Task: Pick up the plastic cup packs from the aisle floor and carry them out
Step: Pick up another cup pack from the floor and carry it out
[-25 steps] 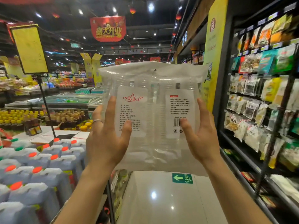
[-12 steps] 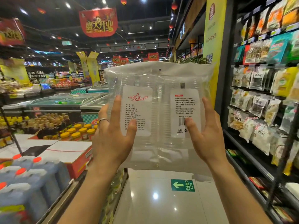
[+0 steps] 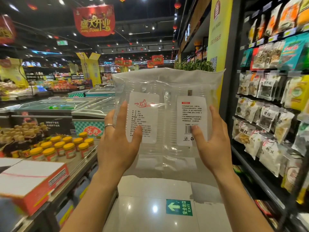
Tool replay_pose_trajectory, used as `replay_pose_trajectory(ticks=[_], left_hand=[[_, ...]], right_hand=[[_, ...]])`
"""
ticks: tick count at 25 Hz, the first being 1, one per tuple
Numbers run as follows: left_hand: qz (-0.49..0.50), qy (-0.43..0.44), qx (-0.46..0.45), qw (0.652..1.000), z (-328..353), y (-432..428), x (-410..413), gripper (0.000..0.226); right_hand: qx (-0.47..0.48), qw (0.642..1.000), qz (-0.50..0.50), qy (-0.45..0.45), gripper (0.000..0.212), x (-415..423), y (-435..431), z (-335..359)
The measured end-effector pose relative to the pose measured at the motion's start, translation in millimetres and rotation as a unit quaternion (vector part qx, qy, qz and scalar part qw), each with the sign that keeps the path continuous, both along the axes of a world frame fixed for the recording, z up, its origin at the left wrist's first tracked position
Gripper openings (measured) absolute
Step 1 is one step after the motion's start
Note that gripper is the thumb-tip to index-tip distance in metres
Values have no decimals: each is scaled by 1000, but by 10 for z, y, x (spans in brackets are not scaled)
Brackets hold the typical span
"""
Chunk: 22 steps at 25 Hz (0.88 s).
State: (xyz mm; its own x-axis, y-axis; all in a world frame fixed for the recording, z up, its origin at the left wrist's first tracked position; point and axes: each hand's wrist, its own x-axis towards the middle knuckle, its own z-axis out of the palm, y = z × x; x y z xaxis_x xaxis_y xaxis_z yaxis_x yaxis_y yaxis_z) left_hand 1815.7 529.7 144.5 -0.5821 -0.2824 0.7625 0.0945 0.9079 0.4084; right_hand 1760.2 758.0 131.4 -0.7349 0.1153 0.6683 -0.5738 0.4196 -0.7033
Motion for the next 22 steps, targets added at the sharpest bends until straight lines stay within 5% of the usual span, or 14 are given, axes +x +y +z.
replay_pose_trajectory(ticks=[10, 22], left_hand=[[-29, 1, 2, 1000, -118, 14, -1636, 72], [-8, 12, 22, 1000, 78, -1180, -4153, 71]], right_hand=[[25, 998, -57, 6, 68, -1422, 79, -43], [26, 999, -21, 27, 69, -4049, -1168, 225]])
